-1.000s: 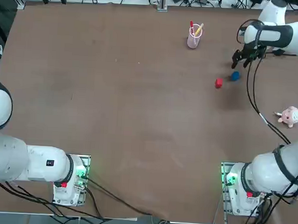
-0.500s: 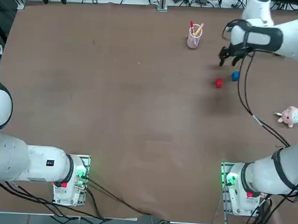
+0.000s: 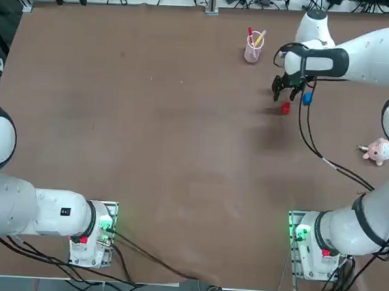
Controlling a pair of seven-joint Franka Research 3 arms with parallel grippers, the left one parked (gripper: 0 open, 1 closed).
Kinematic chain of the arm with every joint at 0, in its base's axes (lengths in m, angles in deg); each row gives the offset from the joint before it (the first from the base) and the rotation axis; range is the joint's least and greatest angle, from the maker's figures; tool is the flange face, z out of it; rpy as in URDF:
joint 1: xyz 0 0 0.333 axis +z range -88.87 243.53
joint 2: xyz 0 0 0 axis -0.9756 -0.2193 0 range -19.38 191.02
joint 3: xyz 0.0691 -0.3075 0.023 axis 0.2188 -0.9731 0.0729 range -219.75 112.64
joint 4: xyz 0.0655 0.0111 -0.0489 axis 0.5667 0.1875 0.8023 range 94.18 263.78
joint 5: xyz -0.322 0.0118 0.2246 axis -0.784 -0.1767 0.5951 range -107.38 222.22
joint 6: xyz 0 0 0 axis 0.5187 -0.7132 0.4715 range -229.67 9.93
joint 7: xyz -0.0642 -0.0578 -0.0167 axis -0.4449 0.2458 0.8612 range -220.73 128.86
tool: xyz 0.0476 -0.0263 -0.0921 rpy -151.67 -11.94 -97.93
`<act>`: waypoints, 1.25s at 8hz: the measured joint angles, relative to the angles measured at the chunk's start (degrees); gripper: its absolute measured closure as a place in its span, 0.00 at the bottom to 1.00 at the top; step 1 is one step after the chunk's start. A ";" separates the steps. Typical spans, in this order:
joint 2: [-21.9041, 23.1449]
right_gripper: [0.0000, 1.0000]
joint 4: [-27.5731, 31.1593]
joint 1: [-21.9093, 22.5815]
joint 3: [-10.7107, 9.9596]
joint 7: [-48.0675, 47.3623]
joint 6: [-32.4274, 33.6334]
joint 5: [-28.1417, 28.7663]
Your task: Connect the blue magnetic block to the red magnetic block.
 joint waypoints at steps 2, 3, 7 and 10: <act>-0.56 0.00 0.27 -0.03 -0.76 0.00 -0.01 -0.07; -0.98 0.00 0.34 -0.07 -1.03 0.00 -0.04 -0.08; -3.68 0.00 0.49 -0.09 -1.68 0.00 -2.60 -0.25; -4.00 0.00 0.52 -0.10 -2.36 0.00 -2.65 -0.77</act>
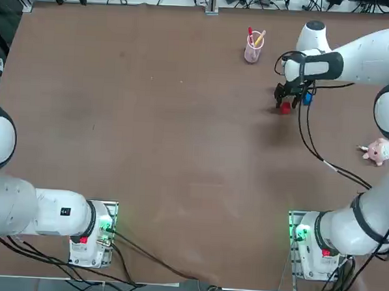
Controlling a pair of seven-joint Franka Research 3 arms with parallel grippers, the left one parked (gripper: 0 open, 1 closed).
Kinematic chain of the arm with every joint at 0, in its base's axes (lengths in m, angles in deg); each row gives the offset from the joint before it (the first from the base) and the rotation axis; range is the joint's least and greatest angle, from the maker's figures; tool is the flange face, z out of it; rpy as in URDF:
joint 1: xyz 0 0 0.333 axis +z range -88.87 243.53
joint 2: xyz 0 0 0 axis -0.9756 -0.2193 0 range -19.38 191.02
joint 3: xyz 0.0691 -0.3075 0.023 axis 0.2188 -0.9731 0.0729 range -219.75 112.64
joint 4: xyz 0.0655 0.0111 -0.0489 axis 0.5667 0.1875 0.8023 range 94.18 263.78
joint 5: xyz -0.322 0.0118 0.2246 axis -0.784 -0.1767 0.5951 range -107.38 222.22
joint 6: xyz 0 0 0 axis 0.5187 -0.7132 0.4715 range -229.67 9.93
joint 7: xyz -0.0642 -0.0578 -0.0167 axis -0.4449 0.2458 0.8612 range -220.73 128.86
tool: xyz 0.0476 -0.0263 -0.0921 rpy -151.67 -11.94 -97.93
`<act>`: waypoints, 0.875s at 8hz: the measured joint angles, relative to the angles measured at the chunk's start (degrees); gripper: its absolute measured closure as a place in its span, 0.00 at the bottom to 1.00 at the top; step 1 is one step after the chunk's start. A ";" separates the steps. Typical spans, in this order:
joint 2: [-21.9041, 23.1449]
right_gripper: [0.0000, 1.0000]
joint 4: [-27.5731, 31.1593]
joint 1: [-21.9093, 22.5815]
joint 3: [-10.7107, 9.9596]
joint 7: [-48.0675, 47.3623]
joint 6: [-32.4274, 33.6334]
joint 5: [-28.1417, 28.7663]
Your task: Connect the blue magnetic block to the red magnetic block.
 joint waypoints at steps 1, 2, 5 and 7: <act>-0.04 0.01 0.10 0.00 -0.04 0.00 0.00 -0.02; -0.25 0.04 0.15 0.01 -0.03 0.00 -0.09 -0.04; -1.25 0.35 0.17 0.03 -0.04 0.00 -1.00 -0.08; -1.10 0.53 0.08 0.01 -0.08 -0.38 -1.10 -0.08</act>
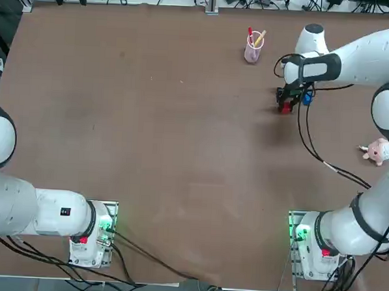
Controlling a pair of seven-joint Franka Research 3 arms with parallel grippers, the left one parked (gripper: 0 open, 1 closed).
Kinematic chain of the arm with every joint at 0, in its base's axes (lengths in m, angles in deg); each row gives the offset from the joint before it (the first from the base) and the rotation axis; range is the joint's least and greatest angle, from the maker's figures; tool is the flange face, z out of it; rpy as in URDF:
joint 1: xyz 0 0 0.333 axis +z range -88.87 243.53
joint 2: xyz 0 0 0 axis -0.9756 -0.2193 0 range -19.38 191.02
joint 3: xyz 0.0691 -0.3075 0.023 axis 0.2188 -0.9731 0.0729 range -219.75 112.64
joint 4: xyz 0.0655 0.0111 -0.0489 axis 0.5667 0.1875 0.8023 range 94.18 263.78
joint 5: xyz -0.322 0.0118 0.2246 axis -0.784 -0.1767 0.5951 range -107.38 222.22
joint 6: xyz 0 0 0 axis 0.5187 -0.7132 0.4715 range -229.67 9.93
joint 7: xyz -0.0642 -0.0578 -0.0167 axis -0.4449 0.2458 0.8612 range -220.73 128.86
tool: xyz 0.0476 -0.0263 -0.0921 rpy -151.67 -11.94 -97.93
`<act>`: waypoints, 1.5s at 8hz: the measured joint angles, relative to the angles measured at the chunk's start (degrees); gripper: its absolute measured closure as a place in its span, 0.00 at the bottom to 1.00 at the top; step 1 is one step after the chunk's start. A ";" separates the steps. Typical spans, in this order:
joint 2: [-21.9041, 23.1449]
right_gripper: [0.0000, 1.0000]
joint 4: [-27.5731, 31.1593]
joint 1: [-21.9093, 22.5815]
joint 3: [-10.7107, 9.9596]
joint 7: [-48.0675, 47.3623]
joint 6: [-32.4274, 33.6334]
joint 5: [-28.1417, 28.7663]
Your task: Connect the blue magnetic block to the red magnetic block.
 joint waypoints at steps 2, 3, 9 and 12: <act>0.65 0.53 -0.49 -0.10 -0.21 -6.31 -0.24 0.00; 1.57 0.53 -1.02 -0.21 -0.36 -12.17 -0.12 0.10; 2.84 0.53 -2.44 -9.37 -1.09 -35.14 -0.02 13.52; 2.50 0.53 -2.38 -10.34 -1.02 -44.47 -2.62 17.43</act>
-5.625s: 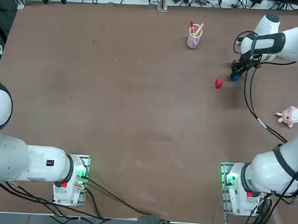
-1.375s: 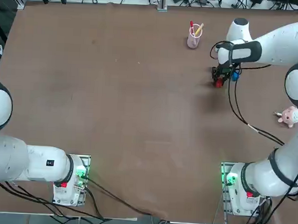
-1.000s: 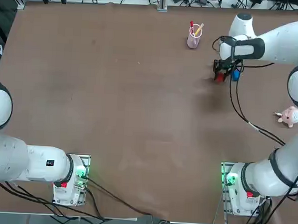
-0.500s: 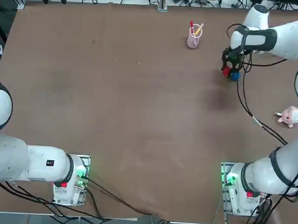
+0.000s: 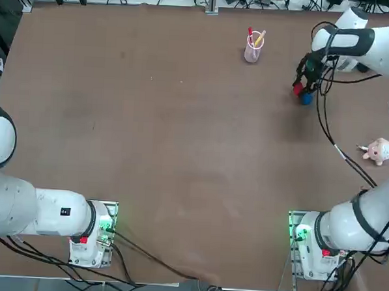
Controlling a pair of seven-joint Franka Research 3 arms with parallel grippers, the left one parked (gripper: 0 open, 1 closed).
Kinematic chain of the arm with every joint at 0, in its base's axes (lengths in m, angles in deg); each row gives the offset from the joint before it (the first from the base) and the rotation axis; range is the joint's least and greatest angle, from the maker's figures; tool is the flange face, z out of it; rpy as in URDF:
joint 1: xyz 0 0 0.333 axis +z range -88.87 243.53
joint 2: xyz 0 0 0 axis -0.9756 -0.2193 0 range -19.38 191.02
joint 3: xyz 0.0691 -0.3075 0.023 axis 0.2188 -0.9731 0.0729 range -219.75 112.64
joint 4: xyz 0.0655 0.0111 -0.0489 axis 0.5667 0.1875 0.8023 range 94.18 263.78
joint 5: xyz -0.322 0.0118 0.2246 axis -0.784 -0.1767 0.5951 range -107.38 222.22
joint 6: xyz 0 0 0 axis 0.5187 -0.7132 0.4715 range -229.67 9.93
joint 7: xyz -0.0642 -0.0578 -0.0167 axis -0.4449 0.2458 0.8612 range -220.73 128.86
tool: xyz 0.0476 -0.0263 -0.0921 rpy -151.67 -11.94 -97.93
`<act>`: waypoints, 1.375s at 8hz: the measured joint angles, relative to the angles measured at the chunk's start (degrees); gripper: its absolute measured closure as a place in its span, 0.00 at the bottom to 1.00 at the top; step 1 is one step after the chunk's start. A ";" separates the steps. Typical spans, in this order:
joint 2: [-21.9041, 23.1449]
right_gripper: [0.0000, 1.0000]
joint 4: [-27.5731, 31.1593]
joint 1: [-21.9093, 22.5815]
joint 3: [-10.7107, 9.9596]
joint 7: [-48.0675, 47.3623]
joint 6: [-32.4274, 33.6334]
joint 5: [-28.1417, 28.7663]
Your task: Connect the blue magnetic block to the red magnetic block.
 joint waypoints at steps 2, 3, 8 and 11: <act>-1.73 0.53 0.20 -0.20 -0.02 -6.07 -3.80 0.20; -2.75 0.53 0.32 -0.32 -0.03 -7.68 -5.18 0.26; -3.68 0.53 1.57 -0.75 -0.03 -8.93 -5.97 0.48; -3.39 0.53 2.65 -0.93 -0.03 -9.03 -6.28 0.61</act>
